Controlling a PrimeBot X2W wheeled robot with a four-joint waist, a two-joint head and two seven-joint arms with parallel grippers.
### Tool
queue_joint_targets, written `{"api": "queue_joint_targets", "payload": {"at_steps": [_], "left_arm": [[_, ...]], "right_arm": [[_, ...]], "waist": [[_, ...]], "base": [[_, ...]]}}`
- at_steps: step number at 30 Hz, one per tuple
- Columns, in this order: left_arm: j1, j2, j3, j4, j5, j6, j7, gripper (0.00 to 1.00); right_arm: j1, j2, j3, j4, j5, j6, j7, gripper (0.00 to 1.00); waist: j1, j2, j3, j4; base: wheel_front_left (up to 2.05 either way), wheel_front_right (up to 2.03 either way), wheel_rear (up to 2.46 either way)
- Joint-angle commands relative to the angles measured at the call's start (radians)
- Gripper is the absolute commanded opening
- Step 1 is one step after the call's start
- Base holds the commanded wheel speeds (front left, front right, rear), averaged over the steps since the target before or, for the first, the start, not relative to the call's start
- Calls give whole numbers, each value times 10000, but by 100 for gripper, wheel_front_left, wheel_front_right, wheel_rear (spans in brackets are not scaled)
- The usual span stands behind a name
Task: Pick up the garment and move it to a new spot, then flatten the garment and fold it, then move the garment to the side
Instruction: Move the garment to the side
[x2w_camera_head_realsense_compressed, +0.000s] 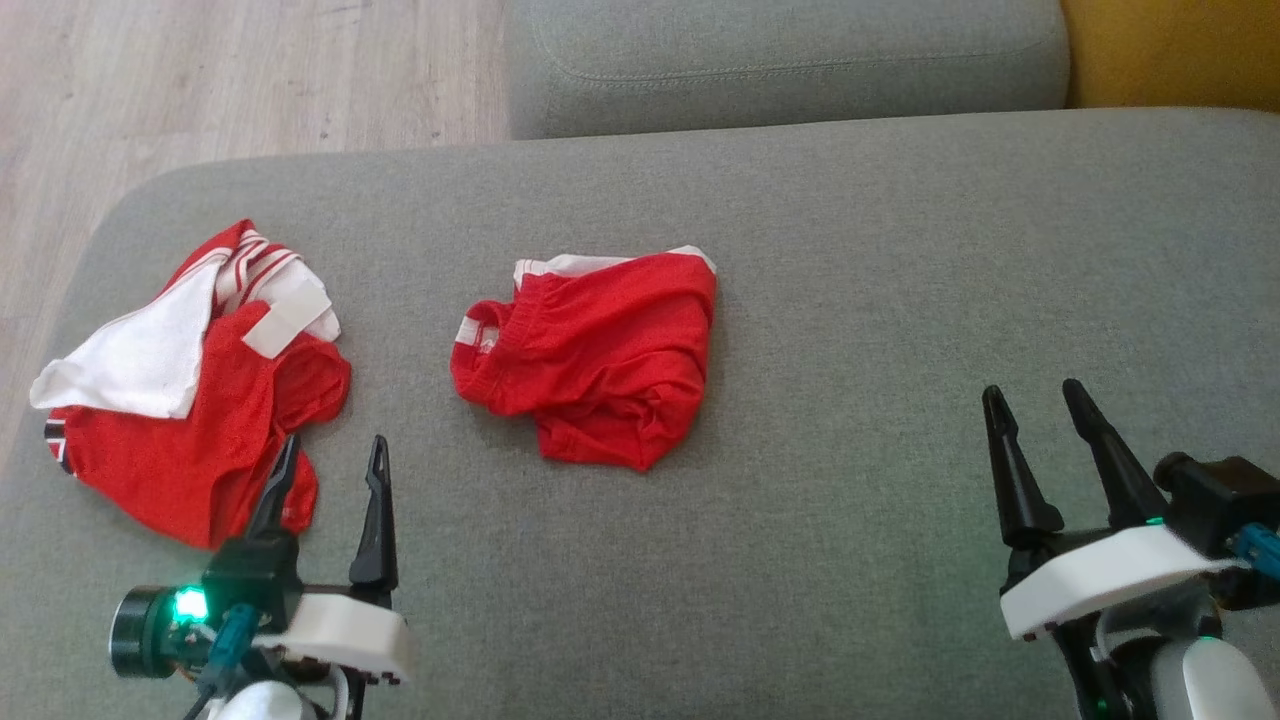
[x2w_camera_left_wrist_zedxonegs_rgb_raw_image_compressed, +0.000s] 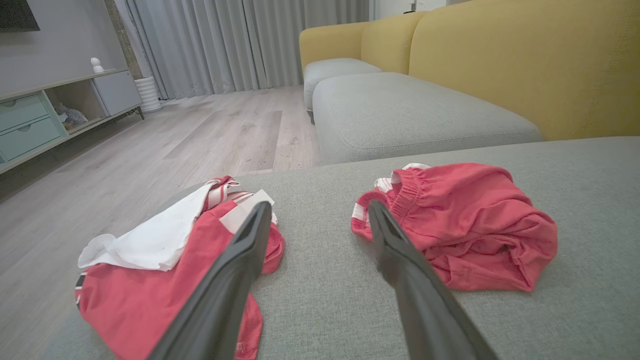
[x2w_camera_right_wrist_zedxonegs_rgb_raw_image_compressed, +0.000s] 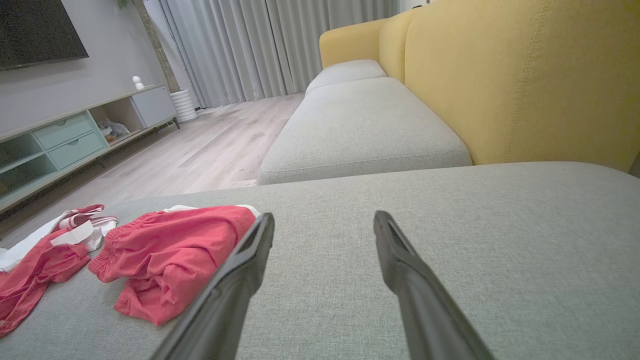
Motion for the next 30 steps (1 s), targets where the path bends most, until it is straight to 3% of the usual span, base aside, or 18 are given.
{"api": "queue_joint_targets", "payload": {"at_steps": [1, 8, 12, 19, 30], "left_arm": [[-502, 299, 369, -292, -6, 80, -82, 100], [-943, 307, 386, -368, 92, 32, -129, 100], [-1552, 172, 289, -329, 246, -108, -214, 100], [-2583, -355, 27, 151, 418, -433, -591, 100], [-3061, -834, -130, 941, 349, -724, -1029, 100]], "right_arm": [[-338, -4, 145, -374, -100, -7, 98, 100], [-1003, -75, 188, 63, -64, -7, 277, 100], [-1891, -102, 769, 780, 55, -7, 205, 100], [-3865, 28, 2567, 3227, 653, -7, -40, 100], [-5863, 92, 4063, 6450, 1687, -7, -198, 100]], "waist": [[1, 0, 33, 18], [1, 0, 601, 235], [1, 0, 1187, 590], [1, 0, 2094, 1303], [1, 0, 2434, 1597]], "base": [[0, 0, 0], [0, 0, 0], [0, 0, 0], [0, 0, 0], [0, 0, 0]]}}
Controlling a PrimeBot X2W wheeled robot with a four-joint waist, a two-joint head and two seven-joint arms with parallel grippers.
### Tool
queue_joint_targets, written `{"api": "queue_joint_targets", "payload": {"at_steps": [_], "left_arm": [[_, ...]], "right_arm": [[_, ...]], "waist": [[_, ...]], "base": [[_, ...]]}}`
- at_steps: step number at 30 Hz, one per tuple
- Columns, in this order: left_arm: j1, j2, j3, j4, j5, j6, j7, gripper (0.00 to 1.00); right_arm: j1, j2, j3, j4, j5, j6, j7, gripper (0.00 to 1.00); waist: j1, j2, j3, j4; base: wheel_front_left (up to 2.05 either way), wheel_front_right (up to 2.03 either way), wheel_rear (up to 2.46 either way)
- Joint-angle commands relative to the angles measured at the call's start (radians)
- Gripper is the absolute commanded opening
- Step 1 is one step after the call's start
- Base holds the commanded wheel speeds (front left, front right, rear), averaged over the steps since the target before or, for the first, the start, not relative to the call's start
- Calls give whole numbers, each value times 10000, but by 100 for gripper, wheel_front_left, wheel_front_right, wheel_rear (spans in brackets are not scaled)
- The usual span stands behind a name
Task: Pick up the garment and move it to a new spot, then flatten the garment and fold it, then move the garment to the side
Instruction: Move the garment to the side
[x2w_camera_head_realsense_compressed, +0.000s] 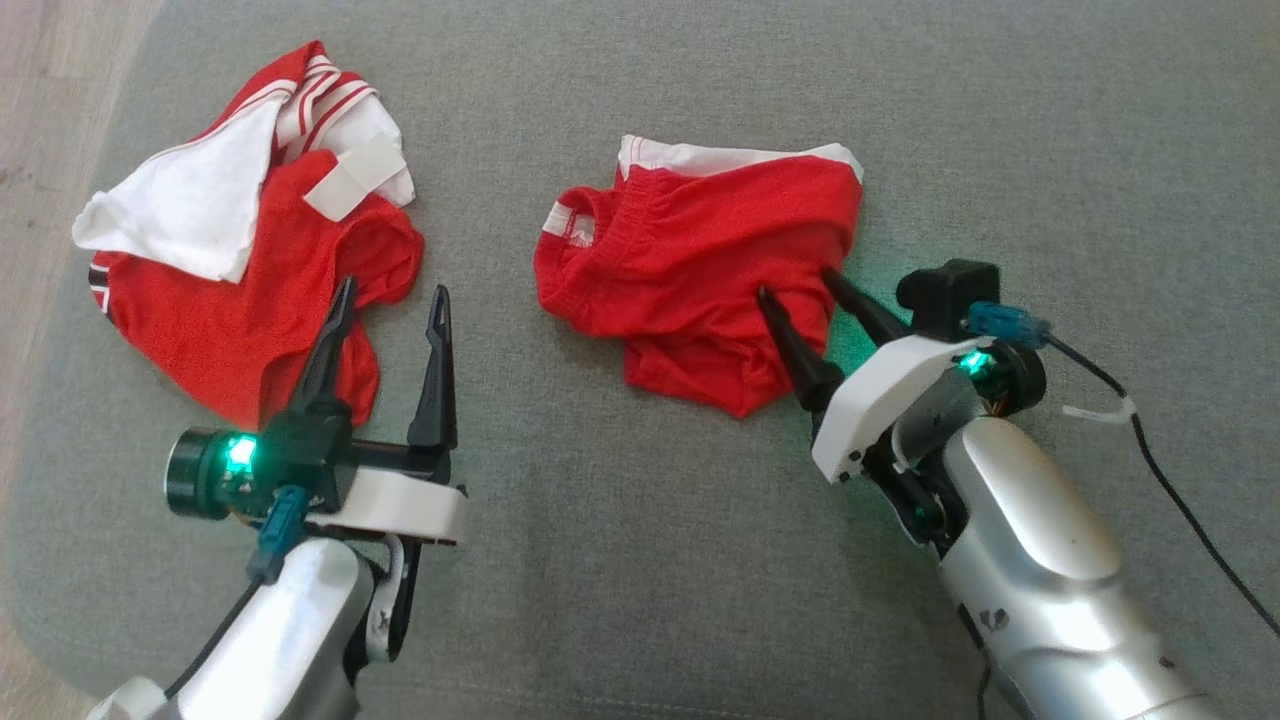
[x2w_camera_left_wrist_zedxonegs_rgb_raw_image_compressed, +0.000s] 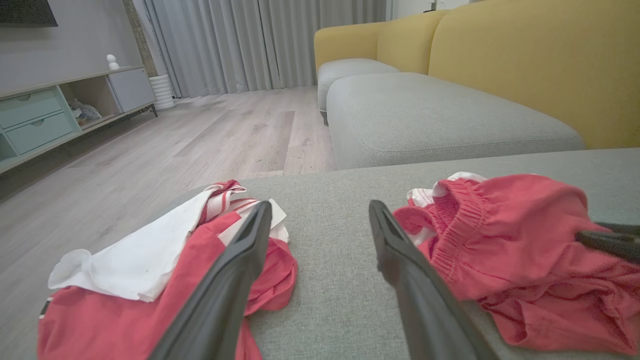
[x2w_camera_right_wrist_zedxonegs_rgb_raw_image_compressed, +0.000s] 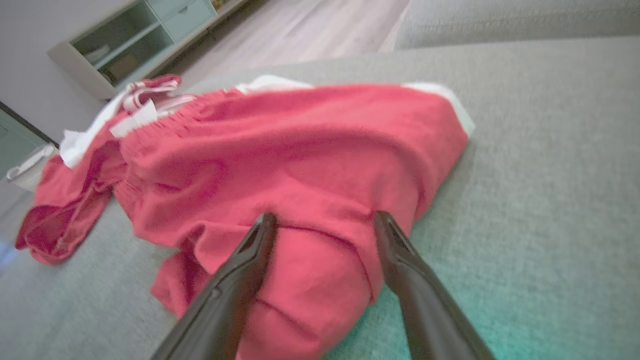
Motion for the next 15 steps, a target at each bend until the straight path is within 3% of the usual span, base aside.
{"api": "queue_joint_targets", "payload": {"at_steps": [1, 9, 10, 11, 12, 15], "left_arm": [[-437, 152, 352, -176, -28, -18, -110, 100], [-515, -46, 301, 162, -98, -178, -304, 100], [-524, -64, 296, 194, -100, -193, -322, 100], [-538, -81, 292, 223, -101, -208, -339, 100], [-554, -95, 290, 249, -102, -224, -355, 100], [-601, -135, 290, 319, -104, -264, -400, 100]], "right_arm": [[-193, 115, 242, 83, -64, -7, 163, 100], [-285, 117, 435, 1391, -104, -7, 1841, 100], [-283, 117, 463, 1442, -80, -7, 2061, 91], [-284, 117, 470, 1423, -11, -7, 2167, 11], [-293, 117, 485, 1458, -23, -7, 2318, 0], [-368, 117, 384, 1379, -50, -7, 2329, 0]], "waist": [[-2, 0, 1, -7], [-2, 0, -34, -63], [-2, 0, -38, -67], [-2, 0, -40, -68], [-2, 0, -37, -68], [-2, 0, -23, -58]], "base": [[0, 0, 0], [0, 0, 0], [0, 0, 0], [0, 0, 0], [0, 0, 0], [0, 0, 0]]}}
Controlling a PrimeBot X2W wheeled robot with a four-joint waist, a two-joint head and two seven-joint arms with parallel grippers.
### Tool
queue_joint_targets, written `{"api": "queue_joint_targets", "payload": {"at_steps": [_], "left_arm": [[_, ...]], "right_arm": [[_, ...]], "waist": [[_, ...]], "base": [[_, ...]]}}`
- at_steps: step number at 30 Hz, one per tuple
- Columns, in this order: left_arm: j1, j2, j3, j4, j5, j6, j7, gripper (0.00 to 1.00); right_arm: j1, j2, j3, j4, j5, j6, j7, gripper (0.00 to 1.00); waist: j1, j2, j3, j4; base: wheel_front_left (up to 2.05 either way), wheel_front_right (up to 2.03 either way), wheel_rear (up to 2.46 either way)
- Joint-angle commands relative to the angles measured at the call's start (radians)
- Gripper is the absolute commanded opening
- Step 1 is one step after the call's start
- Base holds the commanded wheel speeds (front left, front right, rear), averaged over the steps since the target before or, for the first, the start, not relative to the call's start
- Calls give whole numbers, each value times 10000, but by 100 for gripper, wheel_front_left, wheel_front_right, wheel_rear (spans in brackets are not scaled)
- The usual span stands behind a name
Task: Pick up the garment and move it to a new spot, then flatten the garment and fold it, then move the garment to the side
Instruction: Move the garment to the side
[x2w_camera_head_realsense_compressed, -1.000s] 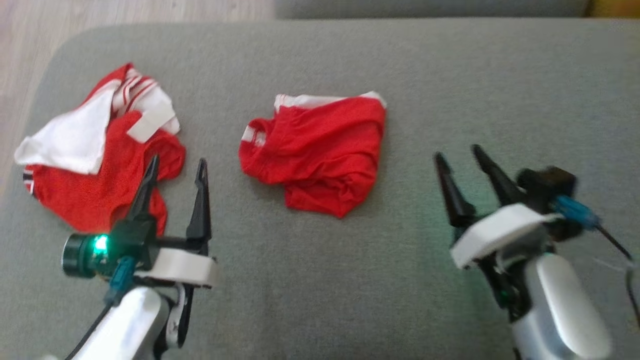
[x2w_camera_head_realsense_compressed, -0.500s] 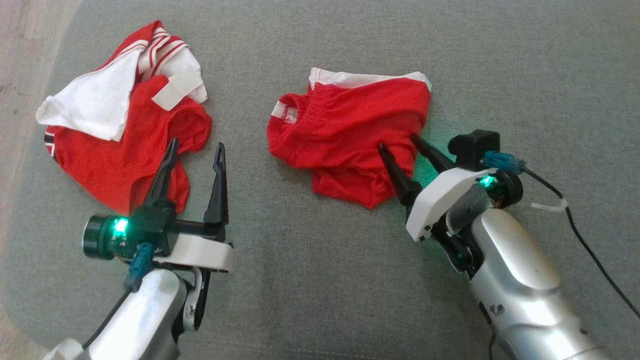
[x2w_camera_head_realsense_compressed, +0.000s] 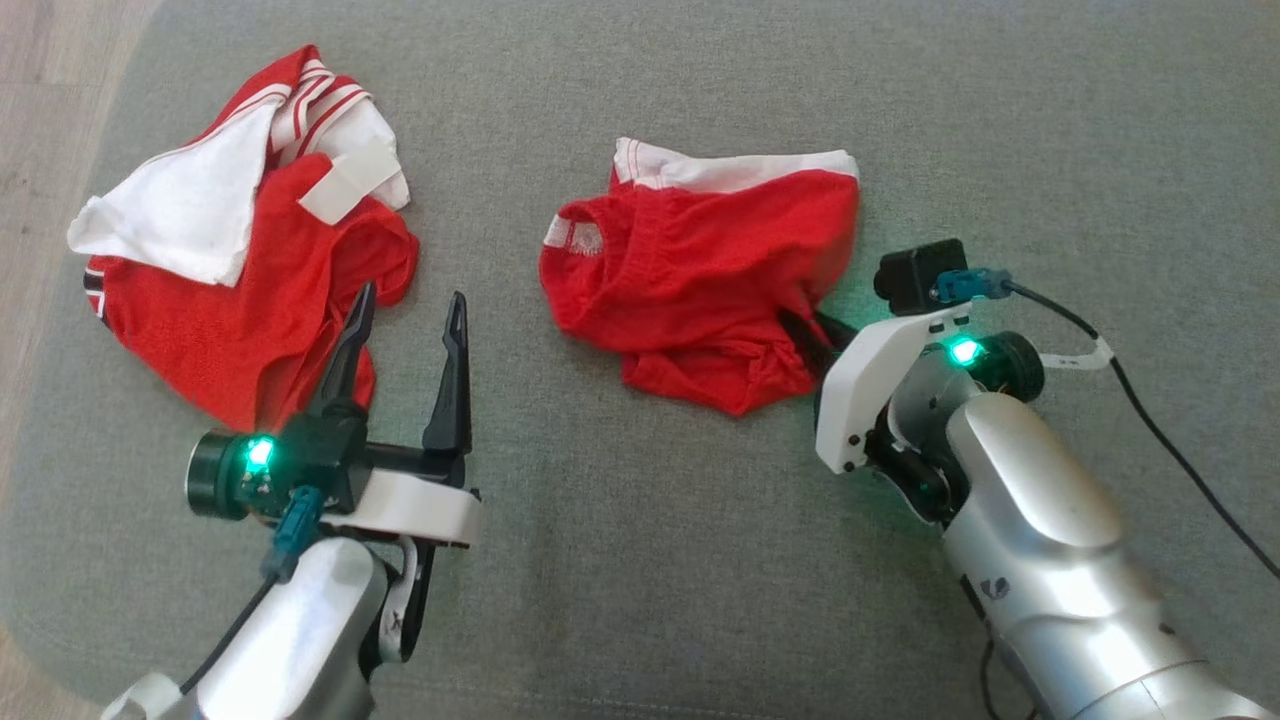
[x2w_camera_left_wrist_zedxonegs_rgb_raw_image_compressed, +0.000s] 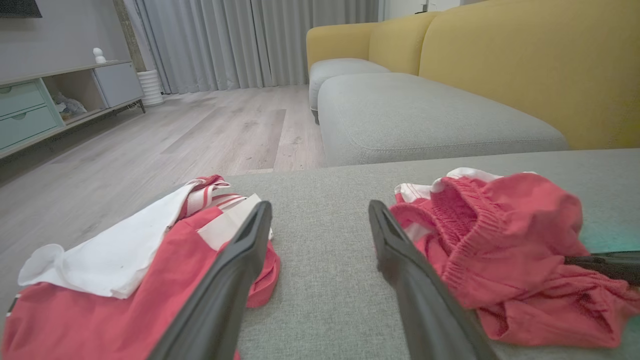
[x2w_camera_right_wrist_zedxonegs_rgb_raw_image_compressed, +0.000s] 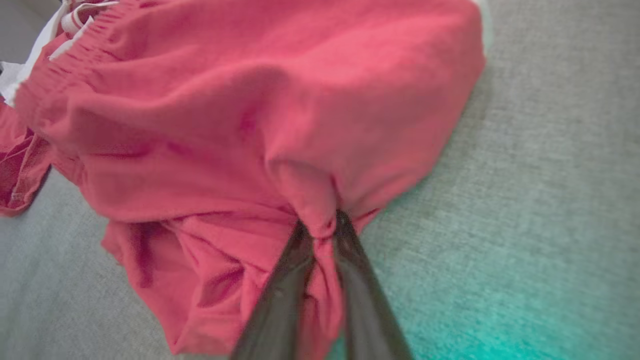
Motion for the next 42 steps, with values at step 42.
{"api": "queue_joint_targets", "payload": {"at_steps": [42], "left_arm": [[-2165, 961, 37, -1719, 973, -59, 761, 100]], "right_arm": [[-621, -4302, -3545, -951, -1590, -7, -890, 0]], "waist": [[0, 0, 2286, -3873]], "base": [[0, 0, 0]]}}
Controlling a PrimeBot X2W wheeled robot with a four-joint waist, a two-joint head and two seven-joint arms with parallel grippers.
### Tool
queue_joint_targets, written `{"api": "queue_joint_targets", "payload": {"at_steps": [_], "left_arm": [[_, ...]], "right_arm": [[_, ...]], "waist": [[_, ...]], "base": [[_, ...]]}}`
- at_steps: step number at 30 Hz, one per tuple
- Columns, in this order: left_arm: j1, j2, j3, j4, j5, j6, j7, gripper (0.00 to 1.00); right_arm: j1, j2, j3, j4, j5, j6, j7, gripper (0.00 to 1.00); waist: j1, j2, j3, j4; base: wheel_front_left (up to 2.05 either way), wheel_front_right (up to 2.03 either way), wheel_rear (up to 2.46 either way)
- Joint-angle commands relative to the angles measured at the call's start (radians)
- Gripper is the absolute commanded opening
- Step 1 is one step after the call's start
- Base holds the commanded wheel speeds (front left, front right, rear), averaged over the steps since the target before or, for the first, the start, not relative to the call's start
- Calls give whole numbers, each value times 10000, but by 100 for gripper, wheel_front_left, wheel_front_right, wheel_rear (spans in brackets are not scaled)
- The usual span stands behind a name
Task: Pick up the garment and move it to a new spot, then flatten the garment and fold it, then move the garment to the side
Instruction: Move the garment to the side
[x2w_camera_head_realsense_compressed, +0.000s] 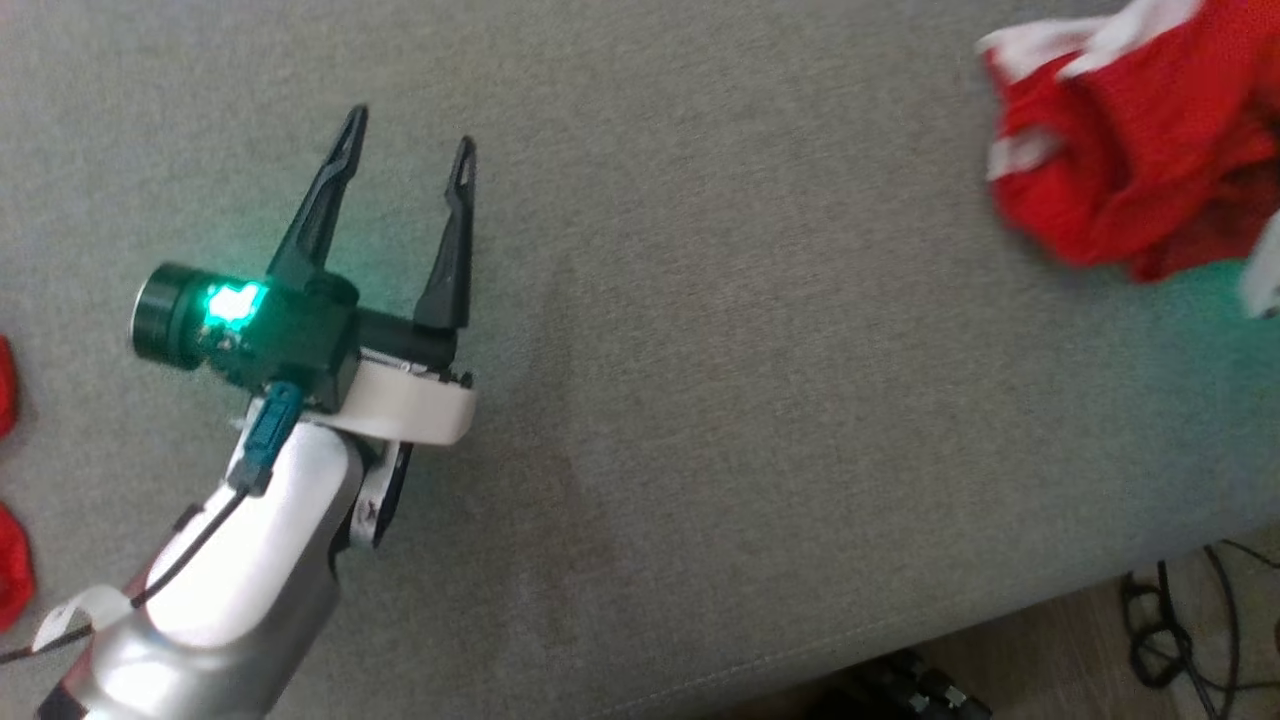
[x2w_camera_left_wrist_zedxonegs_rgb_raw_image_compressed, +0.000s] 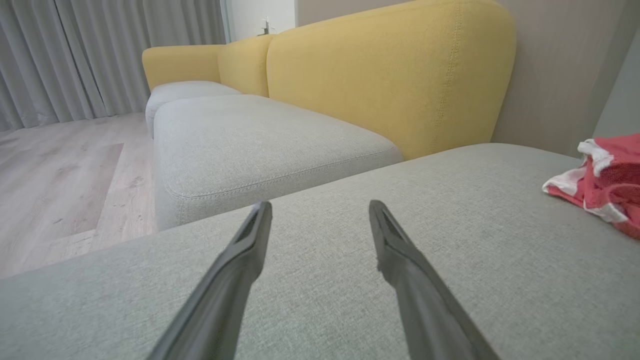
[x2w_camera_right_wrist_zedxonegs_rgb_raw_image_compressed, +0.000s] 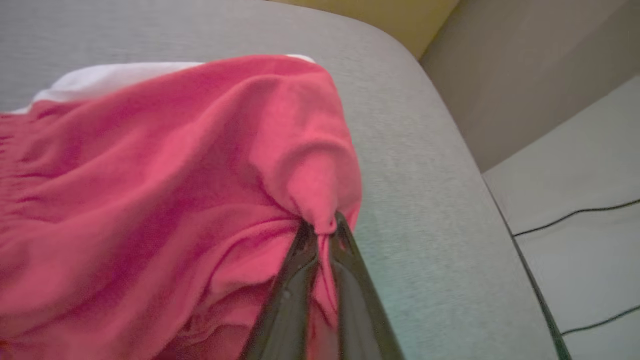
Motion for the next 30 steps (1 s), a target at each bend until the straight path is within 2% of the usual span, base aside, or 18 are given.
{"api": "queue_joint_targets", "payload": {"at_steps": [1, 6, 7, 8, 9, 10, 17, 20, 21, 24, 30], "left_arm": [[-438, 187, 246, -337, 122, -75, 35, 100], [-775, 22, 111, -231, 188, -183, -36, 100], [-811, -6, 99, -197, 192, -187, -67, 100], [-837, -28, 94, -160, 189, -191, -100, 100], [-837, -28, 94, -160, 189, -191, -100, 100], [-858, -47, 95, -122, 178, -196, -133, 100], [-804, -182, 111, 229, 29, -219, -392, 100], [-658, -211, 134, 373, -63, -207, -494, 100], [-513, -185, 205, 462, -144, -162, -559, 100], [-205, -95, 340, 556, -283, -51, -626, 100], [534, 191, 633, 592, -582, 225, -656, 100]], "right_arm": [[-203, -493, -310, 86, -195, -9, -146, 0], [-694, -1065, -1199, 1065, -785, -9, -293, 0], [-763, -1125, -1394, 1288, -948, -9, -275, 11], [-839, -1148, -1614, 1489, -1122, -9, -279, 43], [-839, -1148, -1614, 1489, -1122, -9, -279, 43], [-910, -1161, -1810, 1636, -1340, -9, -352, 100], [-883, -881, -3197, 2208, -2877, -9, -772, 100], [-557, -478, -4018, 2065, -3148, -9, -1017, 100], [-219, -52, -4382, 1732, -3221, -9, -1209, 100], [421, 681, -4668, 851, -3176, -9, -1531, 100], [2009, 2530, -4614, -2180, -2675, -9, -1740, 100]], "waist": [[-2, 0, 397, 258], [-2, 0, 775, 530], [-2, 0, 814, 556], [-2, 0, 837, 572], [-2, 0, 837, 572], [-2, 0, 852, 585], [-2, 0, 532, 639], [-2, 0, 214, 686], [-2, 0, -43, 706], [-2, 0, -451, 710], [-2, 0, -1099, 789]], "base": [[0, 0, 0], [0, 0, 0], [0, 0, 0], [0, 0, 0], [0, 0, 0], [0, 0, 0], [0, 0, 0], [0, 0, 0], [0, 0, 0], [0, 0, 0], [0, 0, 0]]}}
